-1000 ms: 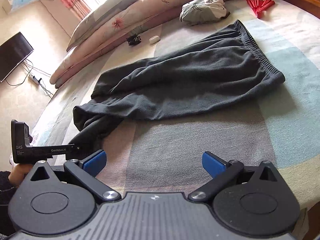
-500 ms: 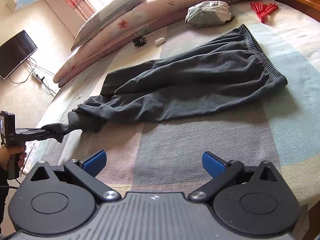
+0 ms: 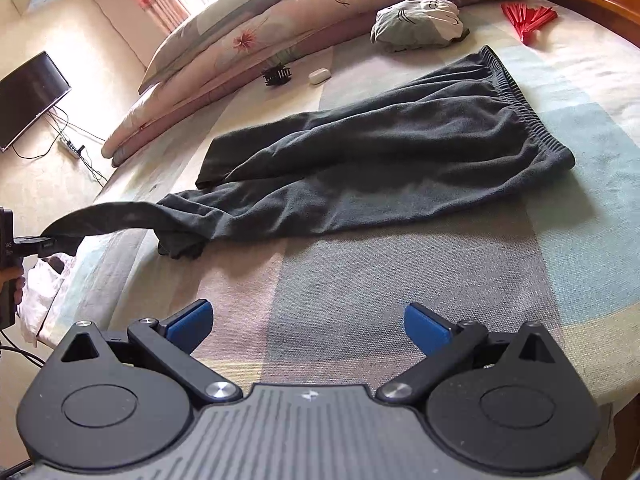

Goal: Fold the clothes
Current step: 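Pull the held leg cuff away from the waistband with the left gripper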

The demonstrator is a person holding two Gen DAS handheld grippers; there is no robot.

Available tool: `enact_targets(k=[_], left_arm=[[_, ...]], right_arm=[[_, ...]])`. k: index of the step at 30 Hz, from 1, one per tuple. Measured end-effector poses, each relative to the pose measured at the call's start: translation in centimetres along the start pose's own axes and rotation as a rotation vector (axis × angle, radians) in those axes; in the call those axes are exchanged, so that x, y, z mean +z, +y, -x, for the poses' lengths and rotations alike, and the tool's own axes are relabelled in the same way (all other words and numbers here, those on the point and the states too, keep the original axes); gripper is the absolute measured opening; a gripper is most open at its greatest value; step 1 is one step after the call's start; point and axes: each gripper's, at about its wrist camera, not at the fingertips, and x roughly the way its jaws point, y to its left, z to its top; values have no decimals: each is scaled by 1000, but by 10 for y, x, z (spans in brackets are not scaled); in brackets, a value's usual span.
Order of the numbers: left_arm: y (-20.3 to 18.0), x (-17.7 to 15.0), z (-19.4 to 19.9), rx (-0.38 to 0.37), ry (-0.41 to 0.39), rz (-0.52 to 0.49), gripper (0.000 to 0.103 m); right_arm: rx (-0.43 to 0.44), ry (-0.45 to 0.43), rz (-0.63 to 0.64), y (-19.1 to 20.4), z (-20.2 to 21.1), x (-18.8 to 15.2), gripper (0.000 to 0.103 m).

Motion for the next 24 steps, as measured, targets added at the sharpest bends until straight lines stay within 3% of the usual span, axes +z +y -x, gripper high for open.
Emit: enact_targets(k=[5, 12, 18, 24], left_arm=[[9, 16, -14, -16, -5, 45, 3], [13, 24, 0, -59, -100, 105, 3], [20, 7, 8, -90, -109, 133, 3], [20, -5, 4, -93, -86, 121, 3]], right_arm=[[-15, 17, 6, 5, -5, -1, 103], [-42, 24, 8, 3, -7, 0, 103], [17, 24, -48, -21, -28, 6, 103], [5, -10, -189, -70, -46, 25, 103]])
